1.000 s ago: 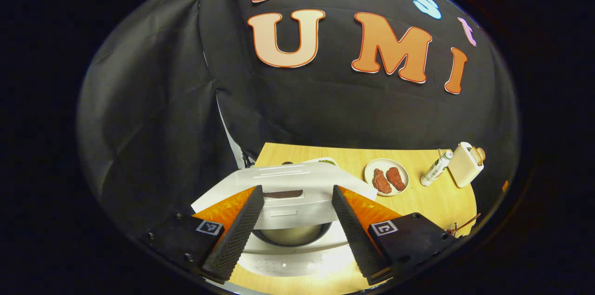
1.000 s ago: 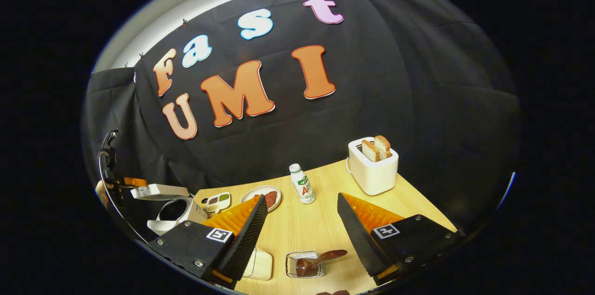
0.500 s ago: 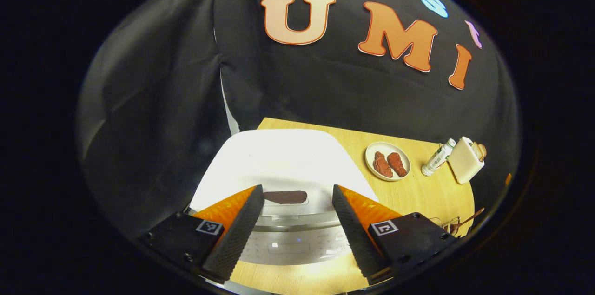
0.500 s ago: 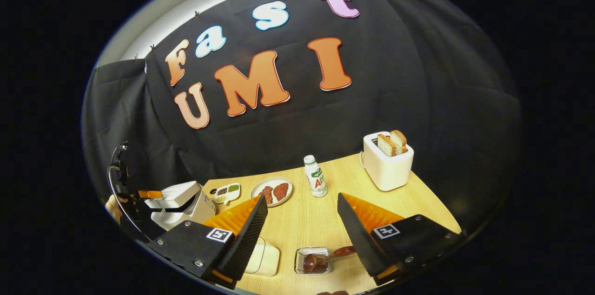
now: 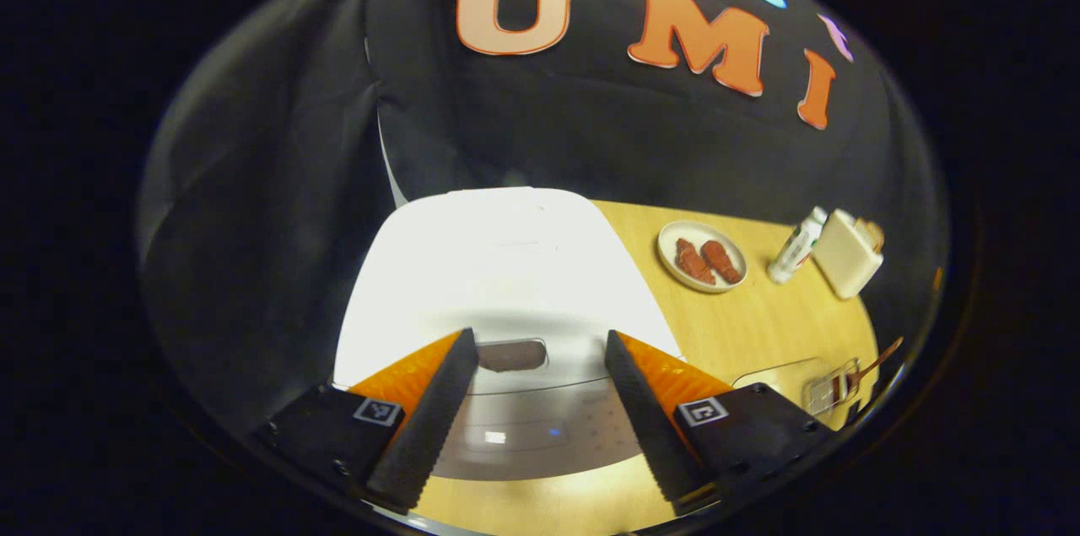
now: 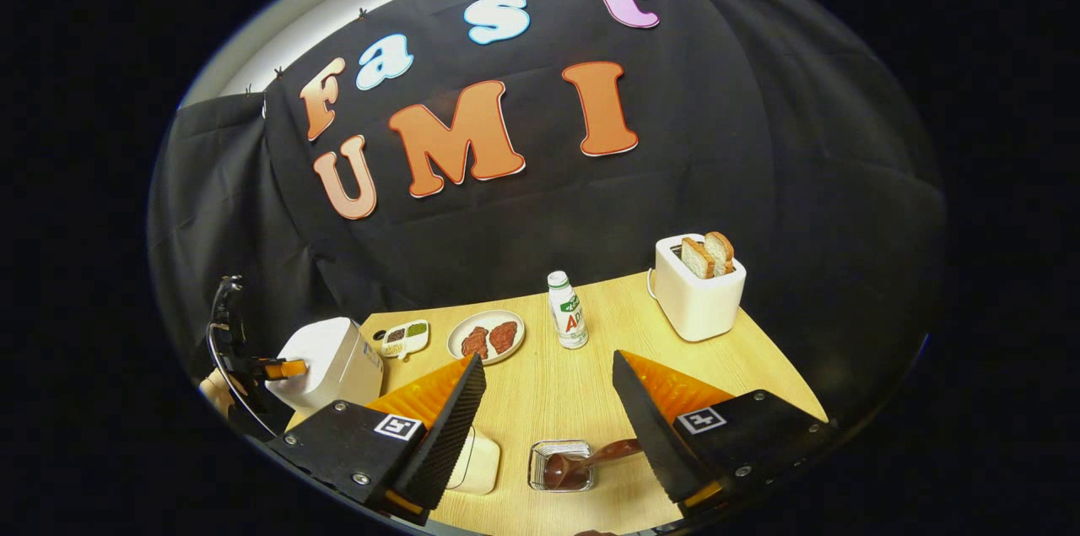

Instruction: Close the left gripper, press the button to open the rice cooker; take a wooden spoon from the chopstick holder with the right hand, scoop a spoonful of rice and pour it into the rice cooker, then put the wooden spoon back into the chopstick holder.

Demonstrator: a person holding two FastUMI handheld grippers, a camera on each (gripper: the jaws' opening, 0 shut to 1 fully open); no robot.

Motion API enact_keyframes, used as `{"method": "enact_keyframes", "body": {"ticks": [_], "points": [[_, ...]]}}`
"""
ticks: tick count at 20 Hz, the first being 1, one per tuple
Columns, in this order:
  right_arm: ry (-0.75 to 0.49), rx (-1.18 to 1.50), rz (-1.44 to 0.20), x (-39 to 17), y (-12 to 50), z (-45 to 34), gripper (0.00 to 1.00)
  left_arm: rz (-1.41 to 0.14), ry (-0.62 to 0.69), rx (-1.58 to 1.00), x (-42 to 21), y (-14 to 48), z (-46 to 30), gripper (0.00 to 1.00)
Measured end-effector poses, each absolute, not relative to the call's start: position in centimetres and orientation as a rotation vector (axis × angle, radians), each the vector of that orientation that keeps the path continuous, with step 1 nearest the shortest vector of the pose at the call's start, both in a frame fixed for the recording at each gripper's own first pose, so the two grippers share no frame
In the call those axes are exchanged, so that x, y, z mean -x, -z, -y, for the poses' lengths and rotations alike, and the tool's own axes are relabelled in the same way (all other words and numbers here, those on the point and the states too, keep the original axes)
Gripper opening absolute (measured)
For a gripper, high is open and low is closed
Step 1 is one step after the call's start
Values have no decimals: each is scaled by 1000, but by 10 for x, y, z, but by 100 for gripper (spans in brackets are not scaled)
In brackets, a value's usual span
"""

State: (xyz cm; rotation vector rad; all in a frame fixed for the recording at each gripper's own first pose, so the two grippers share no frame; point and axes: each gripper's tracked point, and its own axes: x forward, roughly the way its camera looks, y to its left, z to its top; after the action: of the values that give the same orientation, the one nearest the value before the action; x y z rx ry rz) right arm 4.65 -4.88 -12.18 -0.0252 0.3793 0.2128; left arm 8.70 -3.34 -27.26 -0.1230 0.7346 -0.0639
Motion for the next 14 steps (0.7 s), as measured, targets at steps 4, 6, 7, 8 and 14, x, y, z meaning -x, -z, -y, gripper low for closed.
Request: {"method": "enact_keyframes", "body": {"ticks": [4, 6, 7, 8, 14], "points": [[-227, 24, -393, -44, 131, 38, 94, -720, 69, 64, -87, 271, 31, 100], [-236, 5, -402, -42, 135, 31, 94, -719, 58, 50, -87, 265, 30, 100], [-236, 5, -400, -42, 135, 29, 94, -702, 49, 48, -88, 259, 29, 100], [-230, 7, -394, -42, 133, 28, 94, -674, 40, 48, -92, 250, 29, 100], [-211, -13, -364, -42, 122, 24, 94, -705, 74, 52, -96, 229, 28, 100]]}}
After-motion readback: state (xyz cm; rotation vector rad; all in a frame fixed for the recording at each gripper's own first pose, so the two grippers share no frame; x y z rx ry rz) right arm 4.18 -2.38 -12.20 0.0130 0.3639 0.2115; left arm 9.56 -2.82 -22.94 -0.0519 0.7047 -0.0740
